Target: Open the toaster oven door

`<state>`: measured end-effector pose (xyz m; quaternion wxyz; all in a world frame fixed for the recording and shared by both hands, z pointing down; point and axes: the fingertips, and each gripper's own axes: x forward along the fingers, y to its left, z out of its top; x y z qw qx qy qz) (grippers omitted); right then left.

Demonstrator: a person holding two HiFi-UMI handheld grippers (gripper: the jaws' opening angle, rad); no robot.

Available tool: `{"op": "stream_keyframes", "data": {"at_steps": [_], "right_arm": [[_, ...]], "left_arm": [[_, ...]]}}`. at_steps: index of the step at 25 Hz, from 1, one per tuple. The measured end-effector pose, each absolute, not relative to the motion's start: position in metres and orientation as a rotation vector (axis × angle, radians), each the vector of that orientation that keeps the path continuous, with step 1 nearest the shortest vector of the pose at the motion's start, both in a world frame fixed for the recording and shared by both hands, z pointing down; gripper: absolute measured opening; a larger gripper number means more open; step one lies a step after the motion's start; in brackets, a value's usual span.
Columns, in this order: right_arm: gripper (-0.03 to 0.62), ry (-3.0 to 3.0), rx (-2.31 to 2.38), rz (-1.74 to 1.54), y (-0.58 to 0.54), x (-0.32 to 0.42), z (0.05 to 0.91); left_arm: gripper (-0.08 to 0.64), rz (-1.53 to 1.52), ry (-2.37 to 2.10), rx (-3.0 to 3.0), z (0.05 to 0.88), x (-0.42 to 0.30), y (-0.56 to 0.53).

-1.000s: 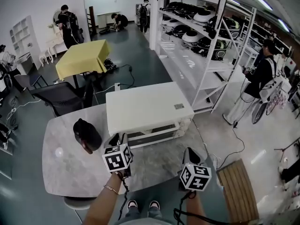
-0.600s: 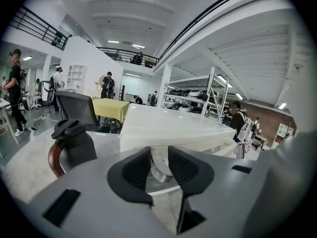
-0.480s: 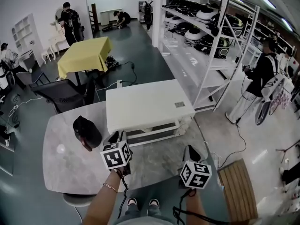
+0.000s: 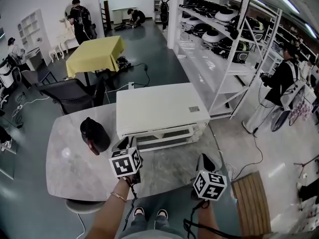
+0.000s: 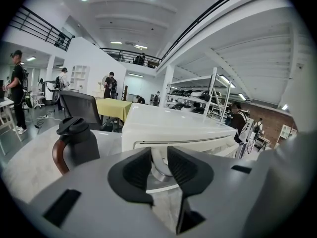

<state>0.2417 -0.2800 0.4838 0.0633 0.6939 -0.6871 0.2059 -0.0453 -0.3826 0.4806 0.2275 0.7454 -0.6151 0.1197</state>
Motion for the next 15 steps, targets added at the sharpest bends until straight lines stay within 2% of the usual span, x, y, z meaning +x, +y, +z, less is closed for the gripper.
{"op": "stream_keyframes", "data": {"at_steps": [15], "right_arm": [[0.005,-2.090,2.096,0.619,-0.269,0.245,0.481]], "left_arm": [[0.101,0.358,-1.680,2.043,0.491,-0.040,-0.348]]}}
